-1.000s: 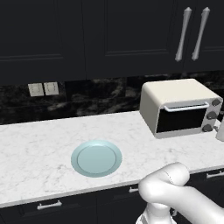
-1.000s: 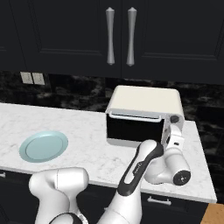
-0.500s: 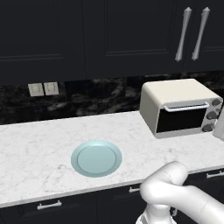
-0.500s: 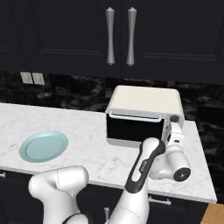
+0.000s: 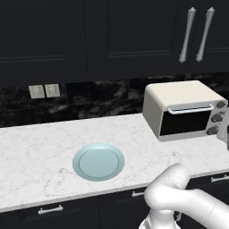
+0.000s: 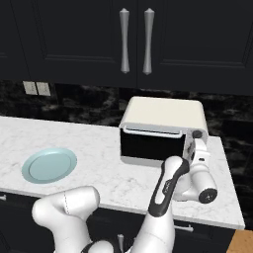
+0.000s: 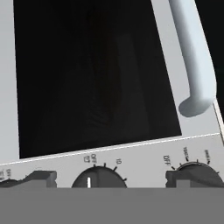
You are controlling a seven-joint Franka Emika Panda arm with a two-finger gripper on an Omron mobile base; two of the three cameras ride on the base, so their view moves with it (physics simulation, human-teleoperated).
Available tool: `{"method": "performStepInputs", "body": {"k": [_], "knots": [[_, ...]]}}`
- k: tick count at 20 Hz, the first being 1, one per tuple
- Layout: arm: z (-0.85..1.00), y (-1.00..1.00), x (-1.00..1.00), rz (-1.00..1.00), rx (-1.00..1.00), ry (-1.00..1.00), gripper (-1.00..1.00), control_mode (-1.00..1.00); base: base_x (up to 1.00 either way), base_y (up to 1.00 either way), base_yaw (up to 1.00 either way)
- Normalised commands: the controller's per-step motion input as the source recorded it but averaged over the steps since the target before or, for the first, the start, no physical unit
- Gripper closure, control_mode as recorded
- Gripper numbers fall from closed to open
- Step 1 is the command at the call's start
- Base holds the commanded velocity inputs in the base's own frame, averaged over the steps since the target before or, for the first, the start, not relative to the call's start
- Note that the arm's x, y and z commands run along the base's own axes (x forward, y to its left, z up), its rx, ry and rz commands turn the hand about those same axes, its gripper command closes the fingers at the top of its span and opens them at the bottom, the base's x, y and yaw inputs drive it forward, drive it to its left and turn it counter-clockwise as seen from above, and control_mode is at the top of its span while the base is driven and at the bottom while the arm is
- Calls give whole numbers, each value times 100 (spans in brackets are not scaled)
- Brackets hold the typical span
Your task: Pick up the kebab skewer and baguette bread, and place them inside the toaster oven. Close the toaster oven door and start by setting the timer.
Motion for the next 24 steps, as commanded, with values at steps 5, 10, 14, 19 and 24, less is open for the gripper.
{"method": "performStepInputs", "body": {"k": [5,10,14,19,24], "knots": [[-13,-7,20,0,-5,0,-100,-100,0,0,0],[-18,0,18,0,-3,0,-100,-100,0,0,0],[-11,0,9,0,-1,-1,-100,-100,0,0,0],[-3,-2,12,-1,-1,-2,-100,-100,0,0,0],[-2,-8,12,-1,0,0,-100,-100,0,0,0]]}}
